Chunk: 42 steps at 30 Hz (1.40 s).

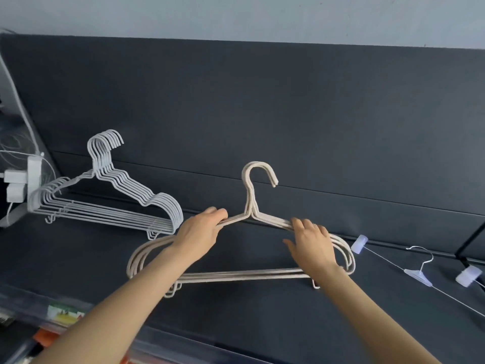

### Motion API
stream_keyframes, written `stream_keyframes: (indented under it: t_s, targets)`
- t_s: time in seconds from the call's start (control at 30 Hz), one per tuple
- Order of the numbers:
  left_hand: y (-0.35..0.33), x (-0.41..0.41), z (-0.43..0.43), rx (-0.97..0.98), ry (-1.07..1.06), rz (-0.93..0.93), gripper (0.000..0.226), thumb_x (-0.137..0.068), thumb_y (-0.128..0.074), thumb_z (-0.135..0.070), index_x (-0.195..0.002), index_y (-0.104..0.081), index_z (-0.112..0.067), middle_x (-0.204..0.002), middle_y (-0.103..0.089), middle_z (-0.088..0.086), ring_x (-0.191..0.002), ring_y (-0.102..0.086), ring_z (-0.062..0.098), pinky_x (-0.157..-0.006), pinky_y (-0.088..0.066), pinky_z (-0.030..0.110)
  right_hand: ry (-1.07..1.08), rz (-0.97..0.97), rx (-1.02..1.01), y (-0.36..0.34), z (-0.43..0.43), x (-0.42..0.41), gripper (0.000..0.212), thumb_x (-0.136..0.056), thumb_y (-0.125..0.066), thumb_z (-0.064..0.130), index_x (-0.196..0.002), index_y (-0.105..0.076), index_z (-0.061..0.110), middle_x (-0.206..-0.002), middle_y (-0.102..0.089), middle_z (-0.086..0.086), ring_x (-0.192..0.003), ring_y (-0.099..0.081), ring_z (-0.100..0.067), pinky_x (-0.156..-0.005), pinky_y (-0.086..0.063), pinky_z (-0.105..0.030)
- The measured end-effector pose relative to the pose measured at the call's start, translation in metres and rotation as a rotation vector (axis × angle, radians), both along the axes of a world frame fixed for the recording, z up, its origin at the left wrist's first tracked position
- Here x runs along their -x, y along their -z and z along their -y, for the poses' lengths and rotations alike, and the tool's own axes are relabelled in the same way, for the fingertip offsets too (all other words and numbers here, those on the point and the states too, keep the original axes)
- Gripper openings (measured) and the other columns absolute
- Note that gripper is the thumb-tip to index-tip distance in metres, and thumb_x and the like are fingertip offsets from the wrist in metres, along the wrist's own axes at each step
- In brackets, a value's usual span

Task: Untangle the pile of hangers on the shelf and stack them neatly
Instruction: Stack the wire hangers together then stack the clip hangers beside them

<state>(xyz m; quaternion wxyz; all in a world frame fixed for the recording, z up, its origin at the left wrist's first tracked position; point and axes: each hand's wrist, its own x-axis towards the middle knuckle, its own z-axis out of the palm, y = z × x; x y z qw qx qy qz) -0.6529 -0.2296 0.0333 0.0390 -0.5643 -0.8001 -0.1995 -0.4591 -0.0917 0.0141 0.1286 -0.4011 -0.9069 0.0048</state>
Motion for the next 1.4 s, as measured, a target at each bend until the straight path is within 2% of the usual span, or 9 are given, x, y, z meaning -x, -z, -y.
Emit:
stream_keyframes:
  t_s: [0.13,0.23,0.43,0.6,0.73,0.83,1.03,1.23,1.4]
  targets:
    - [0.008,-0.004,-0.006,-0.026,0.013,0.005,0.009,-0.093,-0.048,-0.02,-0.101,-0.051,-0.017,-0.093,-0.055,0.0,-0.073,-0.059,0.028,-0.061,-0.043,0.036,-0.013,-0.109,0.127,-0.004,-0.005,-0.014,0.022,-0.095,-0.041,0.025,-0.104,-0.05,0.007,-0.101,-0.057,-0.012,-0.089,-0.056,-0.034,-0.068,-0.034,-0.032]
    - [0.013,-0.005,-0.005,0.013,-0.058,0.008,0.015,-0.093,-0.048,-0.026,-0.107,-0.049,-0.019,-0.103,-0.058,-0.002,-0.081,-0.061,0.025,-0.065,-0.046,0.036,-0.007,-0.139,0.064,0.001,-0.008,-0.029,0.019,-0.095,-0.039,0.018,-0.098,-0.051,0.003,-0.094,-0.056,-0.012,-0.082,-0.054,-0.035,-0.066,-0.028,-0.032]
    - [0.014,-0.01,-0.002,0.191,-0.132,-0.245,0.015,-0.096,-0.039,-0.018,-0.104,-0.052,-0.014,-0.102,-0.062,0.001,-0.092,-0.061,0.023,-0.067,-0.036,0.03,0.132,-0.268,-0.013,0.012,-0.01,-0.047,0.007,-0.083,-0.052,-0.004,-0.077,-0.054,0.0,-0.071,-0.055,-0.017,-0.059,-0.051,-0.039,-0.064,-0.036,-0.044]
    - [0.021,-0.014,-0.012,0.16,-0.211,-0.181,0.015,-0.093,-0.043,-0.015,-0.103,-0.054,-0.011,-0.102,-0.064,0.004,-0.094,-0.061,0.024,-0.073,-0.044,0.033,0.138,-0.148,-0.147,0.022,0.007,-0.039,0.03,-0.049,-0.074,-0.011,-0.067,-0.056,0.005,-0.056,-0.054,-0.009,-0.042,-0.051,-0.03,-0.044,-0.03,-0.028]
    - [0.041,-0.035,-0.007,0.114,-0.221,-0.113,0.006,-0.087,-0.059,-0.016,-0.09,-0.058,-0.012,-0.084,-0.066,0.003,-0.079,-0.064,0.022,-0.068,-0.048,0.033,0.164,-0.174,-0.147,0.037,0.012,-0.038,0.034,-0.042,-0.072,-0.016,-0.061,-0.054,0.006,-0.054,-0.054,-0.009,-0.041,-0.05,-0.028,-0.044,-0.025,-0.025]
    - [0.05,-0.036,-0.008,-0.009,-0.204,-0.176,0.027,-0.058,-0.082,-0.004,-0.07,-0.059,-0.013,-0.058,-0.061,0.0,-0.053,-0.059,0.02,-0.053,-0.049,0.032,0.14,-0.216,-0.218,0.034,0.008,-0.039,0.039,-0.038,-0.07,-0.018,-0.061,-0.051,0.007,-0.054,-0.051,-0.008,-0.042,-0.048,-0.027,-0.044,-0.025,-0.026]
    - [0.035,-0.033,-0.02,-0.139,-0.225,-0.122,0.024,-0.074,-0.068,0.001,-0.095,-0.061,-0.006,-0.077,-0.064,0.009,-0.071,-0.06,0.03,-0.072,-0.05,0.042,0.073,-0.355,-0.35,0.02,-0.002,-0.034,0.028,-0.054,-0.044,-0.009,-0.075,-0.058,0.003,-0.061,-0.052,-0.01,-0.049,-0.048,-0.028,-0.048,-0.03,-0.028]
    - [0.038,-0.03,-0.02,-0.074,-0.195,-0.099,0.016,-0.079,-0.063,0.0,-0.094,-0.061,-0.005,-0.081,-0.063,0.012,-0.074,-0.059,0.031,-0.073,-0.048,0.042,0.162,-0.231,-0.294,0.022,-0.003,-0.028,0.032,-0.049,-0.072,-0.01,-0.069,-0.054,0.006,-0.06,-0.055,-0.007,-0.05,-0.049,-0.027,-0.05,-0.028,-0.027]
    - [0.029,-0.04,-0.03,-0.071,-0.172,-0.038,0.022,-0.092,-0.044,-0.009,-0.113,-0.051,-0.008,-0.105,-0.059,0.009,-0.095,-0.052,0.026,-0.082,-0.041,0.035,0.187,-0.212,-0.157,0.013,0.004,-0.011,0.016,-0.066,-0.066,-0.002,-0.07,-0.053,0.007,-0.062,-0.059,-0.008,-0.057,-0.053,-0.032,-0.053,-0.027,-0.03]
